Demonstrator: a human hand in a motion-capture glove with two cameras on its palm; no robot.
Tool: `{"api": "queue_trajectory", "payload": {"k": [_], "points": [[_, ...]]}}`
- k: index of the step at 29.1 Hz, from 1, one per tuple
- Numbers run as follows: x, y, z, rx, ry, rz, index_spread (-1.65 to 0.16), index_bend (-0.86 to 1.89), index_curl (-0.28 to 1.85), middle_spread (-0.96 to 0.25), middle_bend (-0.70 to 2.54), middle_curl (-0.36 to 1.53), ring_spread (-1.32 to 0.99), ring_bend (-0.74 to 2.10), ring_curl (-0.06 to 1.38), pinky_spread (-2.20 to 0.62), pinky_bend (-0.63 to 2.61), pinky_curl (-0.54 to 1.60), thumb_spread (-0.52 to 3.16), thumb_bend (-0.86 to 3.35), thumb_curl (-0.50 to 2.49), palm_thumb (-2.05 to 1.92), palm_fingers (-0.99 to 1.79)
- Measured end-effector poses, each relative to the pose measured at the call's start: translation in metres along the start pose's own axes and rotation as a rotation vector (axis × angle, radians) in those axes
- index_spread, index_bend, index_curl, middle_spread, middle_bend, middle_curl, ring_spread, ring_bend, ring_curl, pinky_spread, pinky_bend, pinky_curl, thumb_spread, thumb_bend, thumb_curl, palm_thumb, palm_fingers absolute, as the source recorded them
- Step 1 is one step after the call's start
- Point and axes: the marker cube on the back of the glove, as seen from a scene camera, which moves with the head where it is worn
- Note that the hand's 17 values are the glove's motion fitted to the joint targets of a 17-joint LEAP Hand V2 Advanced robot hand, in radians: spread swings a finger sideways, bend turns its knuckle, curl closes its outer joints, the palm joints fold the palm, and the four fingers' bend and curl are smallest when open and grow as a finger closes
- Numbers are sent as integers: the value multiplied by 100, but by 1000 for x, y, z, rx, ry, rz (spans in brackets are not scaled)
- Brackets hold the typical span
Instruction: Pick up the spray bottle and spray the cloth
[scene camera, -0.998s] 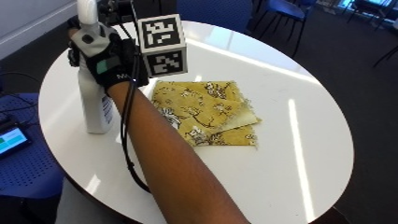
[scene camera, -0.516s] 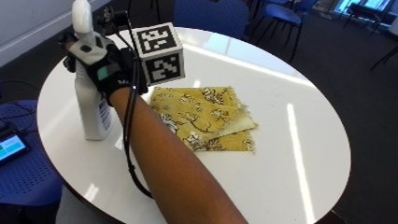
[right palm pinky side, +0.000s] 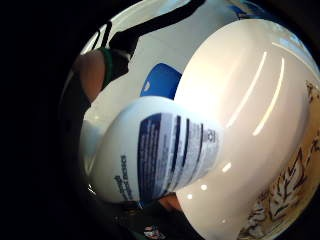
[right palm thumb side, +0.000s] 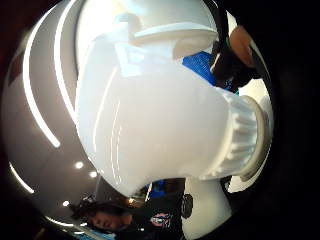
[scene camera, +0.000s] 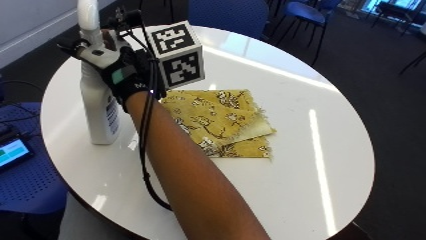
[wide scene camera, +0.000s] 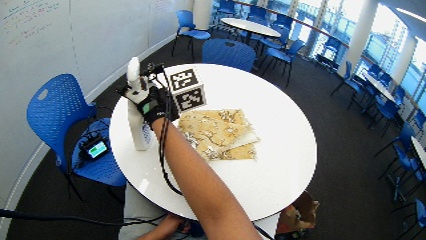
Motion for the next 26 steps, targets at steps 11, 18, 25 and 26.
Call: {"api": "queue_trajectory", "payload": {"k": [11,18,25,26], "points": [[14,7,-4,-26,30,23,-35,19,48,-13,29,40,-10,33,37,15,16,29,84,-4,62,78,69],[9,23,-14,-41,121,-23,-37,12,42,-6,13,35,-6,34,37,18,25,32,88,-3,57,78,42],[-7,59,-25,-32,371,-90,-38,12,36,0,11,29,-2,32,35,20,36,35,90,-4,53,76,29],[-9,65,-26,-28,420,-103,-38,13,36,1,11,29,-1,32,34,19,37,35,91,-4,53,75,28]]}}
